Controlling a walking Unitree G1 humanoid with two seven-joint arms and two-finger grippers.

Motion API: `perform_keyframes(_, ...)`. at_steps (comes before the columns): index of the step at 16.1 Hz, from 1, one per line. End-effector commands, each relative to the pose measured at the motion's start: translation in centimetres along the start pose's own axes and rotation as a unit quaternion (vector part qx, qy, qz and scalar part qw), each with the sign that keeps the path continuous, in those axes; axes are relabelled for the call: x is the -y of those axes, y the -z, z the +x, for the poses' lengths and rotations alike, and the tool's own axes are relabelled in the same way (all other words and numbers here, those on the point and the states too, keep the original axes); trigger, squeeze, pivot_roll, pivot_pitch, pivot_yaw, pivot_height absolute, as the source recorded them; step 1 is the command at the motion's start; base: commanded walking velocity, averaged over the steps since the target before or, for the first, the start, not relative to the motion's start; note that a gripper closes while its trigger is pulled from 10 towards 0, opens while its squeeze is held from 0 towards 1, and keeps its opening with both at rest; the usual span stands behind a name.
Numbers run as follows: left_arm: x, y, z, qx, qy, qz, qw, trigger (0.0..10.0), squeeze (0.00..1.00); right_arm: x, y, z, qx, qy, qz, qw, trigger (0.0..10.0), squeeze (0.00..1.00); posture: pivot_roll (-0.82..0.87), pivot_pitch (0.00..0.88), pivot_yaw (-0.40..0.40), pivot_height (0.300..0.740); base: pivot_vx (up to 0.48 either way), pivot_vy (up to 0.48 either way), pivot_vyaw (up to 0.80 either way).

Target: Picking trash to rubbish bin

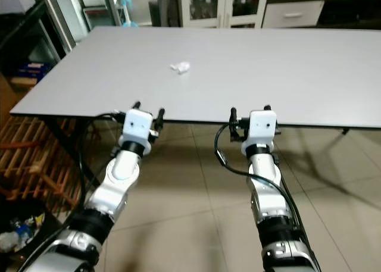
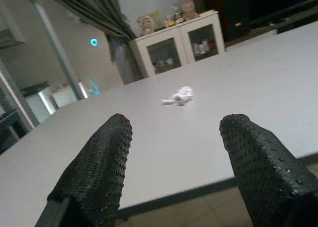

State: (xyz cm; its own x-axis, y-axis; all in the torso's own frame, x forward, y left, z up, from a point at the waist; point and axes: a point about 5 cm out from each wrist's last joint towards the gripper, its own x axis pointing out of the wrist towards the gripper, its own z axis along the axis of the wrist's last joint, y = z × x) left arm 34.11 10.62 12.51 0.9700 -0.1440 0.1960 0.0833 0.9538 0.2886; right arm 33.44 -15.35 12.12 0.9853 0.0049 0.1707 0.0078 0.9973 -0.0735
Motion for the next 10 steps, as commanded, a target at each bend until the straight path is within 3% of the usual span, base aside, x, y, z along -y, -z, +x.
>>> perform_keyframes(1,-0.89,0.19,-0.03,-0.003,-0.011,0.006,1.000,10.0,0.00,-1.06,-0.47,0.21,0.009,-0.014,0.008,1.000,10.0,0.00,-0.04,0.040,0.037,0.740,0.368,0.000,0.00)
perform_keyframes(10,-0.81,0.17,-0.02,-0.002,-0.006,0.007,1.000,10.0,0.00,-1.33,-0.32,0.03,0.008,-0.019,0.009,1.000,10.0,0.00,-0.04,0.030,0.044,0.740,0.365,0.000,0.00)
